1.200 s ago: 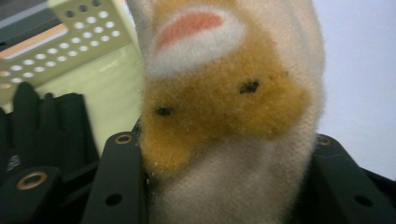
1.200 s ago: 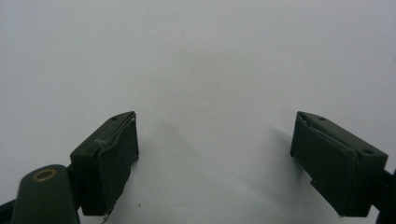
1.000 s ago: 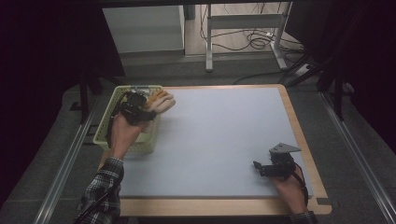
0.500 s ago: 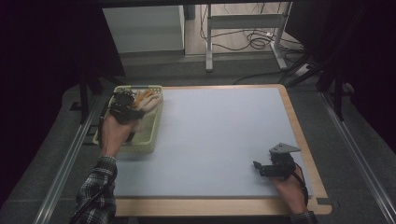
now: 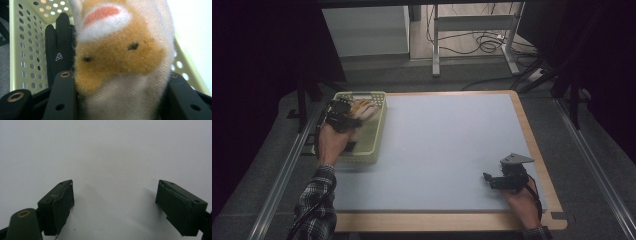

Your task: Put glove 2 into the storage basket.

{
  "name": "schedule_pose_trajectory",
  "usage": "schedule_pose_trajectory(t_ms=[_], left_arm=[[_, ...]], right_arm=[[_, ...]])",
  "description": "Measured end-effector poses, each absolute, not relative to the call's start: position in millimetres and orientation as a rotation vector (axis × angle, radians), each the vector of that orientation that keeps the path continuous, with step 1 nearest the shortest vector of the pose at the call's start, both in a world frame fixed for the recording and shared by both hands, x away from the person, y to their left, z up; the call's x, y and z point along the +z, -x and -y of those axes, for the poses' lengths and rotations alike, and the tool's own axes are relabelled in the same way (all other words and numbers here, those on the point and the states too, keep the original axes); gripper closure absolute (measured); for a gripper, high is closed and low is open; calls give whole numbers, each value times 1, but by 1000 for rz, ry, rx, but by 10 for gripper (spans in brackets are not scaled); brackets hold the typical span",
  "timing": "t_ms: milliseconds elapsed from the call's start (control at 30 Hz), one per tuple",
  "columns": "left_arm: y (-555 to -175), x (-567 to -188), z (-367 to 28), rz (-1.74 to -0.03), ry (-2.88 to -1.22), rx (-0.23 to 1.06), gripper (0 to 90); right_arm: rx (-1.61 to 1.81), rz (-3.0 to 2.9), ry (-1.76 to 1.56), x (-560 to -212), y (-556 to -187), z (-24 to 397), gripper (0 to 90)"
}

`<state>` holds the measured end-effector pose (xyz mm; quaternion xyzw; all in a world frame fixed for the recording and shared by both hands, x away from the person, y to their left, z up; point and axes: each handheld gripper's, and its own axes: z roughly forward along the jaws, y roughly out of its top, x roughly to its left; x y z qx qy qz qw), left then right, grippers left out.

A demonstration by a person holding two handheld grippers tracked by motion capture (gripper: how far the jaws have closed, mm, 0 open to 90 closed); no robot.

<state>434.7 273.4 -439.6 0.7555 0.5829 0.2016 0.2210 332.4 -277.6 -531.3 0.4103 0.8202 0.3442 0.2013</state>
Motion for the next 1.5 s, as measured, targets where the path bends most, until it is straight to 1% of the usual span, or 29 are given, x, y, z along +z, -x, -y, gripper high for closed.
schedule_pose_trajectory(t_ms=[433,633,900,933,967,1067,1200,1300,1367,1500], left_arm=[[-457,-465,-269,-1660,-2138,510,506],[-467,-475,-260,-1669,-2205,503,498],[-483,-492,-247,-1666,-2239,451,481],[-485,-494,-245,-1656,-2250,430,470],[-488,-498,-244,-1643,-2272,383,453],[-492,-506,-244,-1644,-2322,318,341],[-492,-508,-252,-1648,-2313,267,205],[-487,-501,-252,-1610,-2337,294,170],[-483,-493,-253,-1591,-2327,303,114],[-472,-476,-258,-1548,-2317,337,111]], right_arm=[[962,-2291,-1145,-531,-332,278,148],[963,-2292,-1145,-531,-332,278,148],[964,-2293,-1145,-531,-332,278,148],[964,-2293,-1144,-531,-332,278,148],[964,-2293,-1144,-531,-332,278,148],[965,-2294,-1143,-531,-332,278,147],[965,-2295,-1142,-531,-332,278,147],[965,-2295,-1142,-531,-332,278,147],[965,-2295,-1142,-531,-332,278,147],[964,-2296,-1141,-531,-332,278,147]])
